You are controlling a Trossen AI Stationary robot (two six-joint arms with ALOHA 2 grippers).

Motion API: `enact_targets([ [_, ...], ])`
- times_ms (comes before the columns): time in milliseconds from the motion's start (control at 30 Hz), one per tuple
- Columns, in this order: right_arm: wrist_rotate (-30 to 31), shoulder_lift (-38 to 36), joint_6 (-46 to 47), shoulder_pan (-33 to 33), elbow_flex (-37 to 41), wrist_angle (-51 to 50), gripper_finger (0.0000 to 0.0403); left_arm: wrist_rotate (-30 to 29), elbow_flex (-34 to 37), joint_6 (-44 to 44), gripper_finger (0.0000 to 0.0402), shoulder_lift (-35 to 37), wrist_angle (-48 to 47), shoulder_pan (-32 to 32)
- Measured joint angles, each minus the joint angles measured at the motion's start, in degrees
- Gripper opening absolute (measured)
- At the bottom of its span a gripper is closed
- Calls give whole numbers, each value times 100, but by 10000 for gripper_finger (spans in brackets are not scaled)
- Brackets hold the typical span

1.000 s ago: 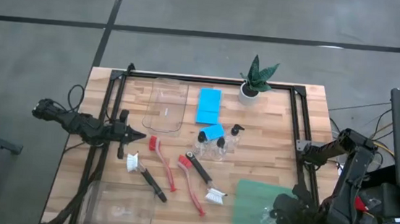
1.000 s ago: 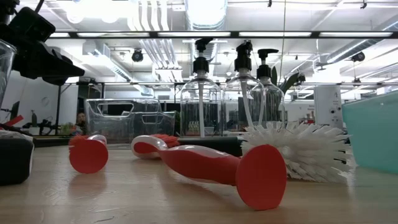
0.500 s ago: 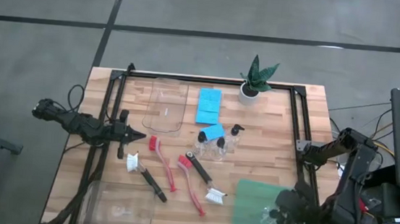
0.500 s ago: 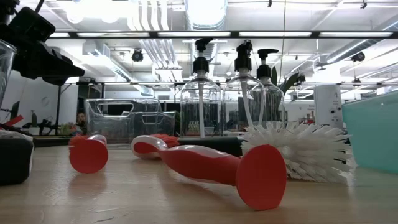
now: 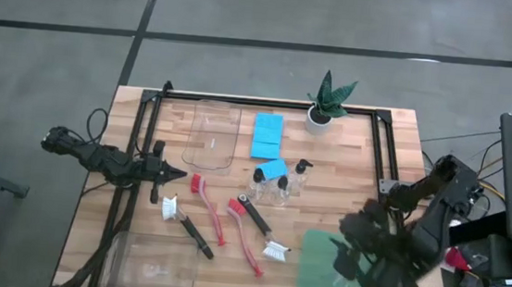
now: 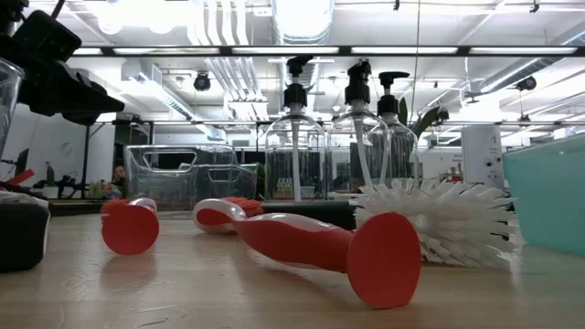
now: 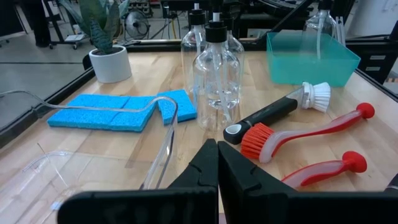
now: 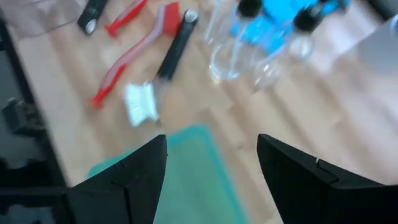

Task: Pick & Place Kitchen Sink Supplies
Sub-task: Put the sprayer bottle into the green bin

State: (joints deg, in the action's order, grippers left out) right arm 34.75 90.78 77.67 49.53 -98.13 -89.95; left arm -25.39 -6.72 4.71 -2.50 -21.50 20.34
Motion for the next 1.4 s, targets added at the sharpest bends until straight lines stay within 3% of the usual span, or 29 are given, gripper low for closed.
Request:
enact_targets([
  [467,-125,-653,-3002,-2283,0,834,240,0,0,0,0,0,0,1],
  [967,-2141,-707,-5137,-4915,163,1757,240,0,0,0,0,0,0,0],
  [1133,-2563,-571,-5423,-5318,195,1759,240,2,0,0,0,-2,0,0],
  [1400,-2780,-370,-5597,-5320,480,1854,240,2,0,0,0,-2,0,0],
])
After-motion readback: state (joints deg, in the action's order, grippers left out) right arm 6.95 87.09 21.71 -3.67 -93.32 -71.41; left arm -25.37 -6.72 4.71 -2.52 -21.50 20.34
